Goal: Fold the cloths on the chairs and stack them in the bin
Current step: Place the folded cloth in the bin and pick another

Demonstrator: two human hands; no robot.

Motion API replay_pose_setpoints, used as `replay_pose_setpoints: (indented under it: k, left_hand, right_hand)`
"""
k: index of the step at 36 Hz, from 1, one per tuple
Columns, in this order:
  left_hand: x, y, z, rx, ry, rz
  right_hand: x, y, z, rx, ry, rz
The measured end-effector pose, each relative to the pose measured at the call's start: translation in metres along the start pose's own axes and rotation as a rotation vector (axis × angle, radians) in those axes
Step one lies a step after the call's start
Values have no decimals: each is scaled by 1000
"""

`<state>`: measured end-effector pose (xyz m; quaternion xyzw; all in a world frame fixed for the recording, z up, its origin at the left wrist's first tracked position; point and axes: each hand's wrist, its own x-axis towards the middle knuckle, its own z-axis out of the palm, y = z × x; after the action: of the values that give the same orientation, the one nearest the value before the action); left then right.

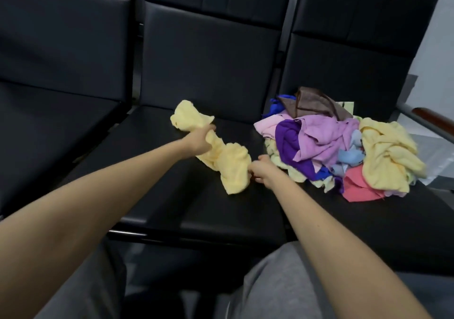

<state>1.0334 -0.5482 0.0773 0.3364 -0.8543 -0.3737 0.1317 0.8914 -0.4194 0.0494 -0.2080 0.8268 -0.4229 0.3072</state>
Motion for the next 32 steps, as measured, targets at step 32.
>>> replay_pose_setpoints:
  k: [32]
  left_hand:
    - [-38, -32, 5, 269, 284, 198]
  right_hand:
    - [-25, -35, 42, 375, -35, -483]
